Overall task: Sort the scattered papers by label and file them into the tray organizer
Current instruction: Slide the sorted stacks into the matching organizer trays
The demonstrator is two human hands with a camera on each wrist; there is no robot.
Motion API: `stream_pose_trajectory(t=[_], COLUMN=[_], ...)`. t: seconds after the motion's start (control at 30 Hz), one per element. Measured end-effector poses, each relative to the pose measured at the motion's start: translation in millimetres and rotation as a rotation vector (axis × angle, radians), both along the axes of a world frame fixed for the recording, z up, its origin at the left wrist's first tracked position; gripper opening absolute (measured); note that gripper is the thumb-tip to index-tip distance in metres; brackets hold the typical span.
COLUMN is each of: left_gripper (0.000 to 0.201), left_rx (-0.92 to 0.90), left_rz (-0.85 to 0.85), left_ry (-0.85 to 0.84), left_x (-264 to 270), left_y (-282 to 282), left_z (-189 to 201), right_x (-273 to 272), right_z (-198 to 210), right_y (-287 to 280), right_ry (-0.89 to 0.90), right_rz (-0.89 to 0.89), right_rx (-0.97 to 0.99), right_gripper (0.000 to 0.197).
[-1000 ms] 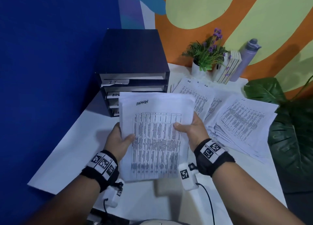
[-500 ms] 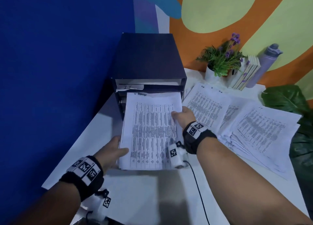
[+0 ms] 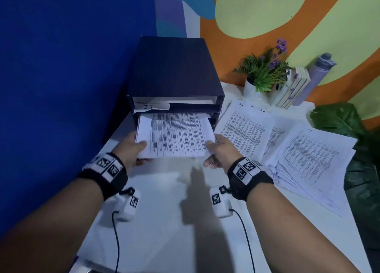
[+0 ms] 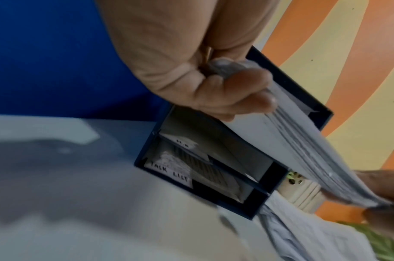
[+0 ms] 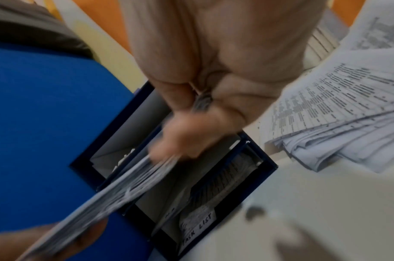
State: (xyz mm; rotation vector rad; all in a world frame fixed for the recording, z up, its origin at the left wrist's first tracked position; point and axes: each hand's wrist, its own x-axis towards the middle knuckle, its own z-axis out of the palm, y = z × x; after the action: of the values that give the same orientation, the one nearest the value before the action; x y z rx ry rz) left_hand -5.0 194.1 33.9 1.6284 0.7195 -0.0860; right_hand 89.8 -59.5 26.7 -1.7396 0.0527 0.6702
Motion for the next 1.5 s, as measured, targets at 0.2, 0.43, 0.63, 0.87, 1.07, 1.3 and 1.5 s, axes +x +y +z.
stream_pose_trajectory(t=[0.2, 0.43, 0.63, 0.87, 1.07, 1.3, 1.5], left_gripper=[0.026, 0.022, 0.025, 0.032, 0.030, 0.047, 0.076], left_rx=[0.100, -0.042, 0.039, -0.001, -0.041, -0.010, -0.082], left_rz=[0.139, 0.224, 0.141, 0.099, -0.195, -0.188, -0.047], left_ry=[-0.088, -0.156, -0.132, -0.141, -0.024, 0.105, 0.269], left_x=[47, 72, 79, 66, 77, 101, 130], left_y=[4, -5, 1, -45, -117, -201, -219], left_z=[-2, -3, -1, -4, -19, -36, -77], right_x=[22, 40, 38, 19, 24, 36, 45], right_z=[9, 1, 2, -3, -25, -47, -65], right_y=[37, 67, 67, 0, -127, -285, -364], right_ry=[-0.089, -0.161, -0.294, -0.310, -0.249, -0.176, -0.008], right_rz=[-0.273, -0.330, -0.156, -0.052, 0.010, -0.296, -0.561], right_rx=[-0.004, 0.049, -0.176, -0.234, -0.548, -0.797, -0.884], right_gripper=[0.042, 0.043, 0.040, 0.043, 0.039, 0.046, 0.057])
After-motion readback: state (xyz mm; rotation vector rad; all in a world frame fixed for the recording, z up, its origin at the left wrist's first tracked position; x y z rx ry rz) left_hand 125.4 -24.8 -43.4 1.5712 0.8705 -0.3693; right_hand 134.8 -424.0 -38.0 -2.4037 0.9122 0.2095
